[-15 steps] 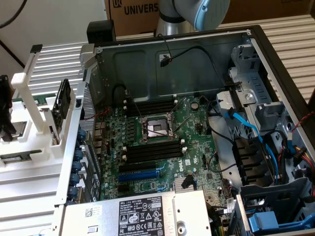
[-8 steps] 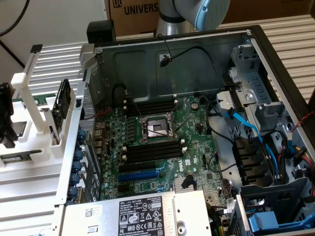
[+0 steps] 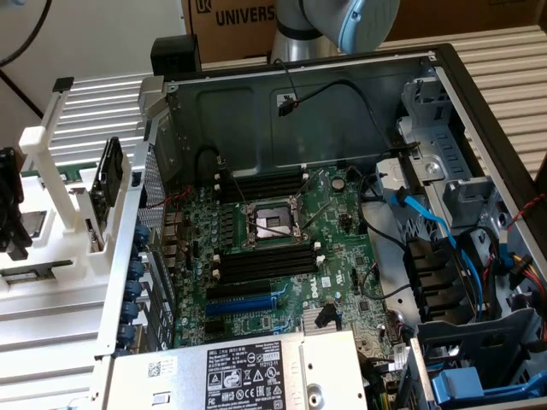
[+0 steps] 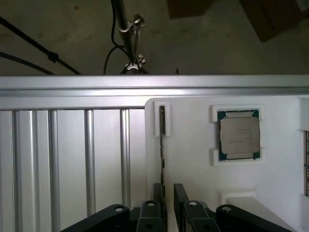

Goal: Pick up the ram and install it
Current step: 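Pick up the ram and move it above insertion slot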

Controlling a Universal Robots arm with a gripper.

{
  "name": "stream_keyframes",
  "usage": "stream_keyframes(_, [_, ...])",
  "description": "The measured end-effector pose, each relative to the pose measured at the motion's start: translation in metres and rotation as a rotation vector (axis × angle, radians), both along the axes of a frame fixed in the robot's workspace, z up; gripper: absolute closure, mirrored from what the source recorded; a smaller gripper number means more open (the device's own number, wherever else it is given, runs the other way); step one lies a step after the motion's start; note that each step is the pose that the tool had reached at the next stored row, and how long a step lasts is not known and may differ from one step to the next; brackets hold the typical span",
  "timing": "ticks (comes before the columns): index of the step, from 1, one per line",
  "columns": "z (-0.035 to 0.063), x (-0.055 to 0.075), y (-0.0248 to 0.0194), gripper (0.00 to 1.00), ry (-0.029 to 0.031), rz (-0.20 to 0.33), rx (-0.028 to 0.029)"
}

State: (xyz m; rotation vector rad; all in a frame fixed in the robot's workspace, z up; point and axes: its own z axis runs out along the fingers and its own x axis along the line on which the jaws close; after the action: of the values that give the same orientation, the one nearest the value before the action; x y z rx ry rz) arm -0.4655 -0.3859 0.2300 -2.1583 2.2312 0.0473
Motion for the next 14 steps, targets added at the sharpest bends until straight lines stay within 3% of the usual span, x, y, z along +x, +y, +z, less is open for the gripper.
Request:
stream_keyframes(7, [-0.0131, 0.000, -0.0012, 0.76, -0.0075, 0.000, 0.0000])
stream_keyframes(14, [-0.0193, 0.000, -0.0024, 0.76, -0.0123, 0.004, 0.0001])
